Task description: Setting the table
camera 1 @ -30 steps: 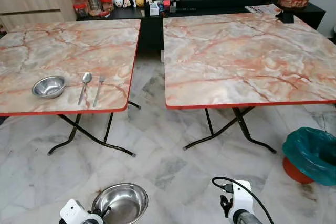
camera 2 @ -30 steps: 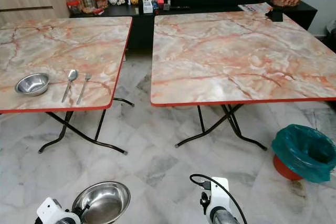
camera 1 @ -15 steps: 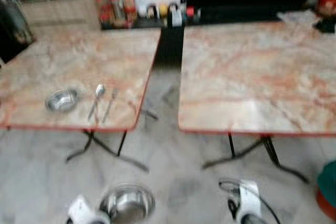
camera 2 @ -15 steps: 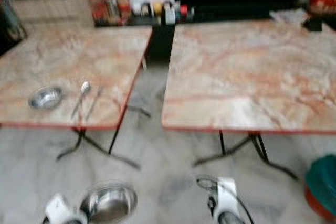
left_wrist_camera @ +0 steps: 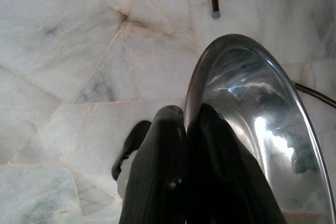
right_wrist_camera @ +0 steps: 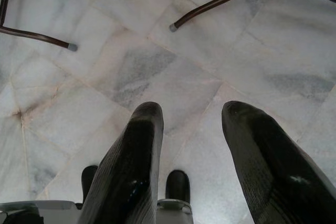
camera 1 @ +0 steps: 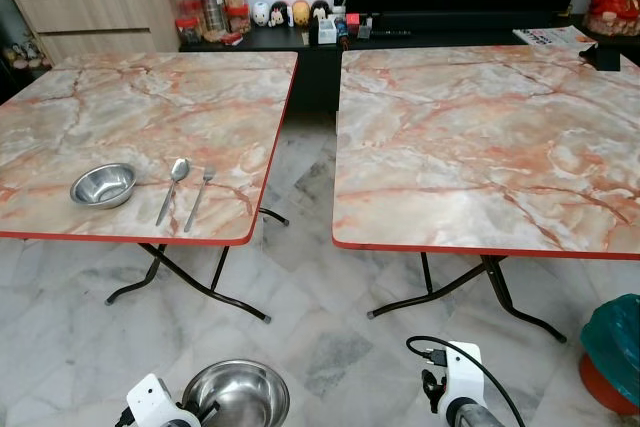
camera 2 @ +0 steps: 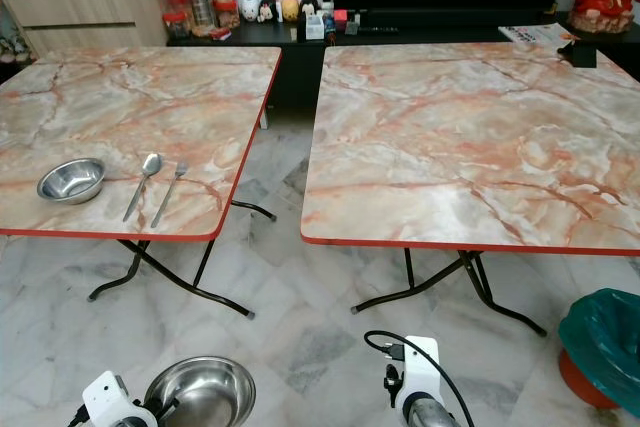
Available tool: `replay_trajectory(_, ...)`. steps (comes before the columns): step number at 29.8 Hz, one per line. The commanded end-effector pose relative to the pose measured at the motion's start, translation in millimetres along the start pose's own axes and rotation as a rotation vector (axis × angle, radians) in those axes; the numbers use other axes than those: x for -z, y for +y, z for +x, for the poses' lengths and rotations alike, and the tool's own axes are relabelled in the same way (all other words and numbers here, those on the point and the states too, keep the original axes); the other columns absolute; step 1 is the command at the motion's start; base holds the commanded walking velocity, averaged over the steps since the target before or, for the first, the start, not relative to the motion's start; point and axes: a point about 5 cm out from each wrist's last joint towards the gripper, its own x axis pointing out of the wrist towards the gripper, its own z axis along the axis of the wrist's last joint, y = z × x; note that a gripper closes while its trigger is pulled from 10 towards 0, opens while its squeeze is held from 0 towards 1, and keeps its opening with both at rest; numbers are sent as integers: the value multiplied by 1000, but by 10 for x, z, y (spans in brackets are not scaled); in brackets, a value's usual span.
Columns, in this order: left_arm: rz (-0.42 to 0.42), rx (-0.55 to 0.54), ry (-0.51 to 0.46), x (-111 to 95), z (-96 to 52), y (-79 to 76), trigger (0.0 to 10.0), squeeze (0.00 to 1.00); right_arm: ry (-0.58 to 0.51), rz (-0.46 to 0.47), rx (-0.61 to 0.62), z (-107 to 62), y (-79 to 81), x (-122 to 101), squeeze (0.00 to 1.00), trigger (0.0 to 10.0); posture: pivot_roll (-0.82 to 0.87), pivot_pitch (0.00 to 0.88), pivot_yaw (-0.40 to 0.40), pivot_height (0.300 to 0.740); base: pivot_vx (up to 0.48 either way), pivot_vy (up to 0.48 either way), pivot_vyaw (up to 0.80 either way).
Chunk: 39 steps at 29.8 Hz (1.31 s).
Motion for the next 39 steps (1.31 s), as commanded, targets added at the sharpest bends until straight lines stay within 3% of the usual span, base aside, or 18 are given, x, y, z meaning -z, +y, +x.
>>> replay_trajectory(1, 31, -1, -10, -19, 1, 4, 10000, 0, -3, 5, 1, 4, 4, -14, 0, 10000, 16, 0, 39, 740, 0, 0, 0)
replay_trajectory(17, 39, -33, 18, 87, -34, 139, 10000, 0, -11, 1, 3, -3, -48, -20, 0, 10000, -6, 0, 40, 740, 0, -356, -31)
replay_trajectory(36, 48, -24, 17, 80, -31, 129, 10000, 0, -21, 7, 11, -3, -66, -37, 0, 10000, -17, 0, 40, 740, 0, -393, 0)
replay_trajectory(37, 41, -21, 14, 77, -31, 124, 10000, 0, -22, 7, 12, -4, -71, -35, 0, 10000, -17, 0, 40, 740, 0, -390, 0)
replay_trajectory(39, -57, 9, -7, 57, -26, 87, 10000, 0, -22, 8, 14, -8, -86, -28, 0, 10000, -19, 0, 38, 740, 0, -386, 0)
